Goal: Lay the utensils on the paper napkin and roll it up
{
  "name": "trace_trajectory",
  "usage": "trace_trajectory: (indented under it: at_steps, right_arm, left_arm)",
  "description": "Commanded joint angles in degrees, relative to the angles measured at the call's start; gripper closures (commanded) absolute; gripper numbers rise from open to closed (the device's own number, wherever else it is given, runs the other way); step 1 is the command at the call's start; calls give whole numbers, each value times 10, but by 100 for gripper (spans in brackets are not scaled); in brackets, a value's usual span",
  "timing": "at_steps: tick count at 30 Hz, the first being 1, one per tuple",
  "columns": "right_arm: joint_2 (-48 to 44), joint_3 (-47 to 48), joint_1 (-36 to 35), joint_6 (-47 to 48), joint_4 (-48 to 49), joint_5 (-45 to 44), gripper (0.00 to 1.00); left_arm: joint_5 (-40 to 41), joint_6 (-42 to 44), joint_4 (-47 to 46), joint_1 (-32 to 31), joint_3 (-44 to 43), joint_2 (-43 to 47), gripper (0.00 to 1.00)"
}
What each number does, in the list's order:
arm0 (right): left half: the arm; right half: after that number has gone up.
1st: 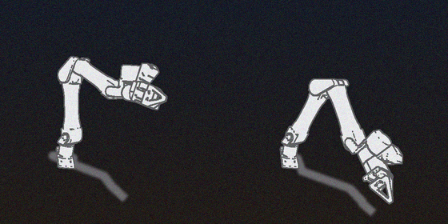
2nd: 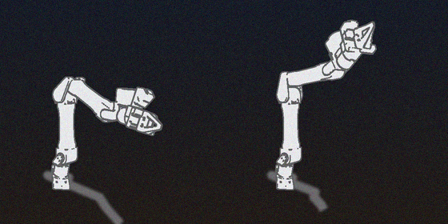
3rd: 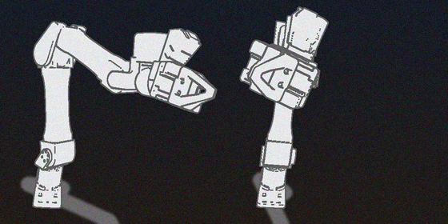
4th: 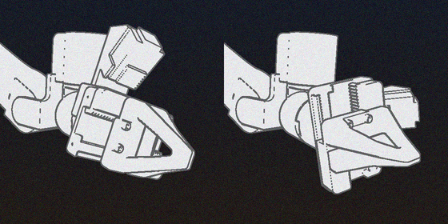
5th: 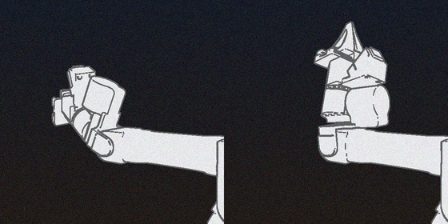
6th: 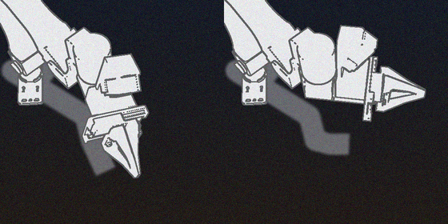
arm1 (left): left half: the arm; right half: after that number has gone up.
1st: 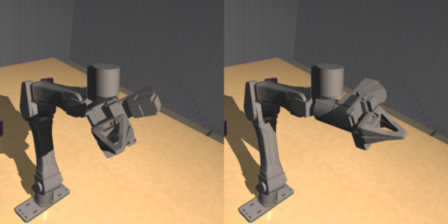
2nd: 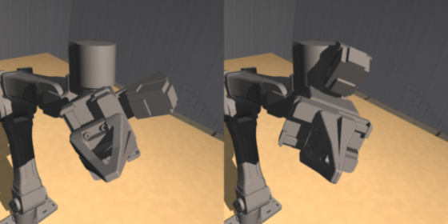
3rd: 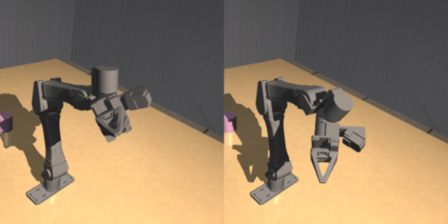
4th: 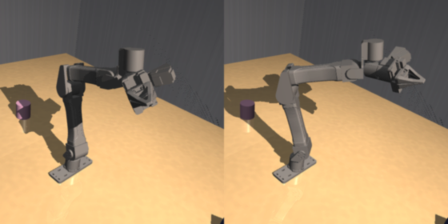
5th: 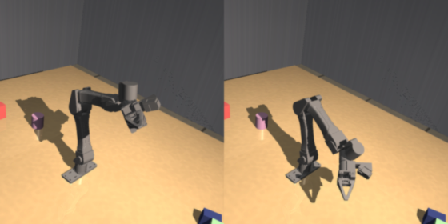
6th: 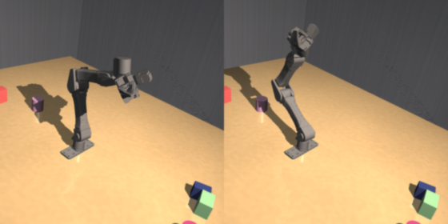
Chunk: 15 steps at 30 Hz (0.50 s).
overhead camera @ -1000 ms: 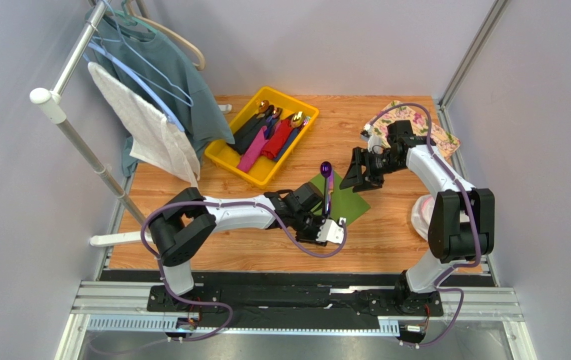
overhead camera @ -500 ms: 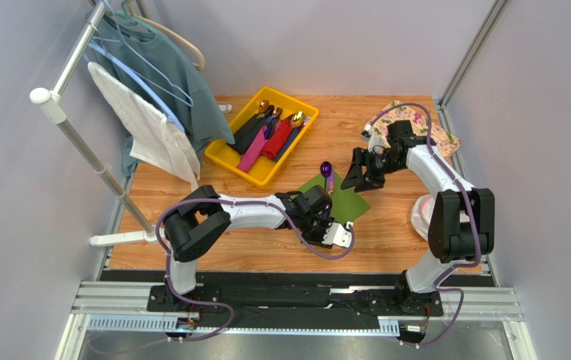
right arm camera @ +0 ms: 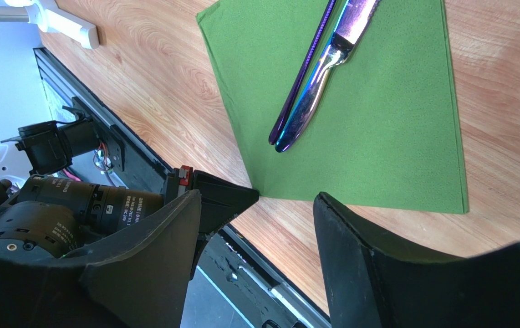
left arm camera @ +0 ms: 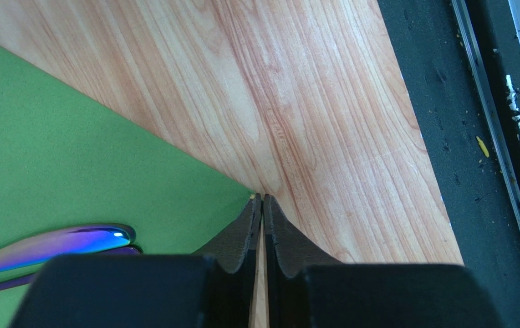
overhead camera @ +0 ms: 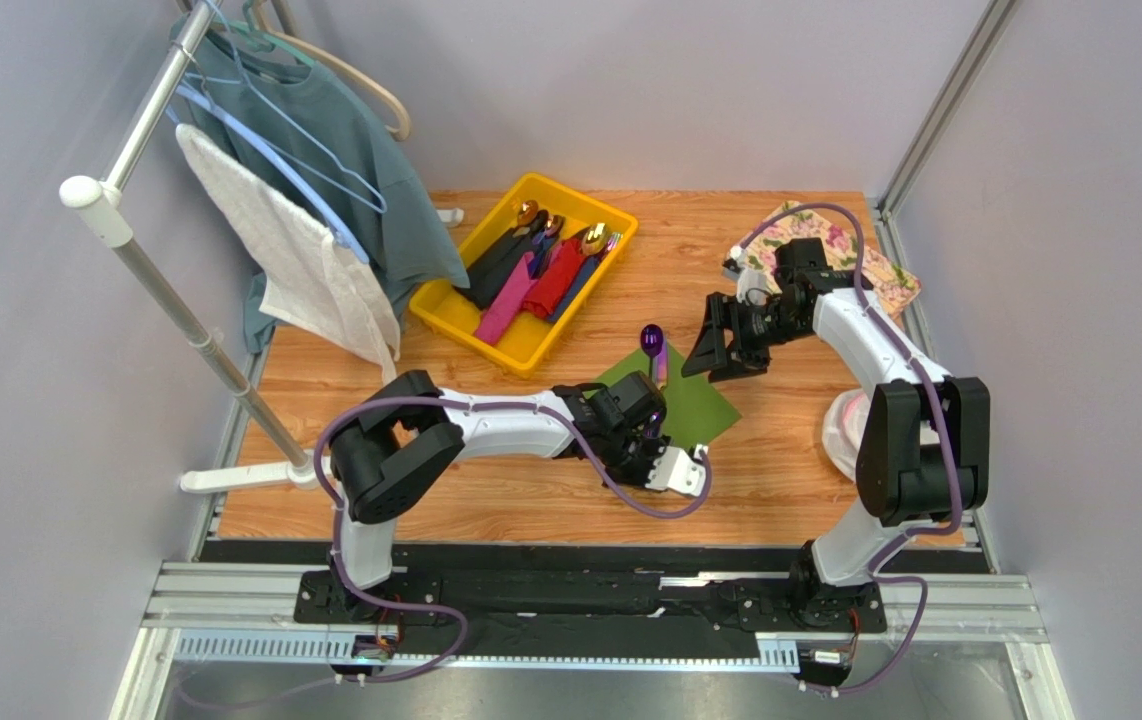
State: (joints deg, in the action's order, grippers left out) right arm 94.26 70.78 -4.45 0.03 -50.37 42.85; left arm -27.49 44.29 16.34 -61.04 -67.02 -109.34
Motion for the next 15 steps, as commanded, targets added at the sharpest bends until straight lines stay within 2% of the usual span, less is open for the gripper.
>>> trace_trajectory:
  at_steps: [1,3,15]
  right_arm:
    - [-16,20,0,3,1,0,35]
    - [-16,18,0,3,1,0,35]
    - [-21,2,0,-16,14,12,37]
  left_arm:
    - [6,0,-2,-1,-8,-16,96]
    - [4,-10,-4,-1,-8,-12,100]
    - [-36,-68,7,0,-20,58,100]
